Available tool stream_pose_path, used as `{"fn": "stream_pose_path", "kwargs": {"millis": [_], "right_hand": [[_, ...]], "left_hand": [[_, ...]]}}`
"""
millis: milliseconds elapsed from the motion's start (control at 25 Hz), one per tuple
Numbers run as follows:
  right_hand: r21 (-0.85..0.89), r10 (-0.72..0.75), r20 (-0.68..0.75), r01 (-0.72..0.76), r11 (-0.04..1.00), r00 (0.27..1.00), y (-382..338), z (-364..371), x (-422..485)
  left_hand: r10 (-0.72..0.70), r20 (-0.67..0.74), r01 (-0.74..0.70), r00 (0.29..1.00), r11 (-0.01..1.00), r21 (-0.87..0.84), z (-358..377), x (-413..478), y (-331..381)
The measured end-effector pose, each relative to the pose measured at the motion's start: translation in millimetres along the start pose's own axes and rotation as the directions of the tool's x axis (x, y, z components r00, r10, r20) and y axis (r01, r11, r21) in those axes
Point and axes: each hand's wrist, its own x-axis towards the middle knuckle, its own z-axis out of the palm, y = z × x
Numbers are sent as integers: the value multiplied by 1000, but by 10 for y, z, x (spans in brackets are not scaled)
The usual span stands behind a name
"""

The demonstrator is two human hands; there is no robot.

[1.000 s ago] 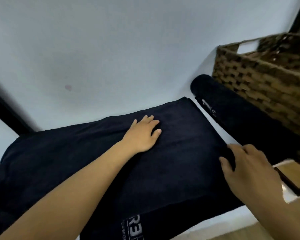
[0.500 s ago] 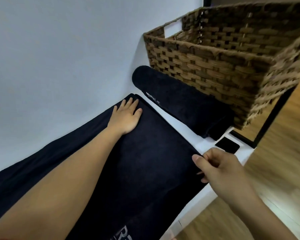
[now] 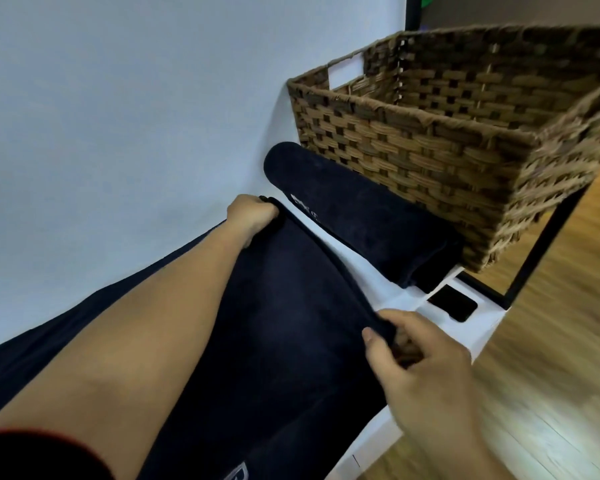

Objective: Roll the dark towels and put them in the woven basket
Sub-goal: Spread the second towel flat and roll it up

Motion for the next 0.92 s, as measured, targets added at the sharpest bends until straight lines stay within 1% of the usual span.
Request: {"fn": "stream_pose_path", "kwargs": {"millis": [40,80,120,200,240,320,360,400,440,480,520,560,600,640,680,720,760,800,840,880,920], "right_hand": [[-99,-232,-1,231,968,973,9,60,-59],[-168,-422,22,420,892,906,48,121,-117],[-207,-547,56,545,812,836,101,166,-164],[-227,-660,98,662,714,745,153,184,-165],[-230,-683,113,688,688,722,160,168,-139],[-229,-694,142,705,671,706,176,118,-105],[-209,-670,153,687,696,726,151,92,-105],[-164,-601,139,617,770,787,111,65,-111],[-83,-456,98,464,882,884,61,30,-103],[46,-232,55,230,972,971,0,-10,-64],[195,7,49,-16,981,999,-30,-37,-18],[296,224,82,-238,925,971,-11,-49,29],[312,347,114,-365,877,931,29,-56,62],[269,369,108,-384,883,923,63,-45,83],[195,287,70,-295,935,955,101,-26,82],[53,105,3,-105,993,995,121,-14,68],[-121,-128,-22,125,985,991,128,-16,65],[-281,-345,12,334,900,939,169,-24,51],[-376,-520,70,506,776,851,249,-28,38],[-400,-607,146,608,686,781,302,-37,42],[-403,-647,202,664,630,736,331,-43,54]], "left_hand": [[-50,16,51,999,998,-32,-21,26,21],[-78,28,79,997,996,-37,-34,47,45],[-93,47,95,995,995,-36,-37,57,60],[-91,63,91,994,996,-9,-30,55,95],[-83,53,82,995,996,23,-19,59,114],[-60,14,58,998,992,111,10,84,148],[-63,-3,63,998,990,128,8,81,169],[-79,-13,80,997,992,102,-5,95,175],[-107,-9,107,994,994,16,-24,130,168],[-141,12,141,990,983,-120,-47,165,155],[-170,44,176,984,952,-250,-74,194,130],[-189,82,206,978,918,-340,-106,205,109],[-203,120,234,972,894,-382,-122,214,94],[-213,150,256,965,886,-388,-132,233,85],[-220,176,272,960,884,-381,-143,248,78],[-224,193,282,955,886,-368,-167,266,74],[-228,210,291,951,889,-353,-202,281,68],[-230,231,300,945,890,-343,-248,300,53],[-226,254,306,941,887,-345,-303,313,30],[-207,269,296,941,888,-352,-355,323,-3],[-170,272,261,947,902,-343,-394,329,-38]]}}
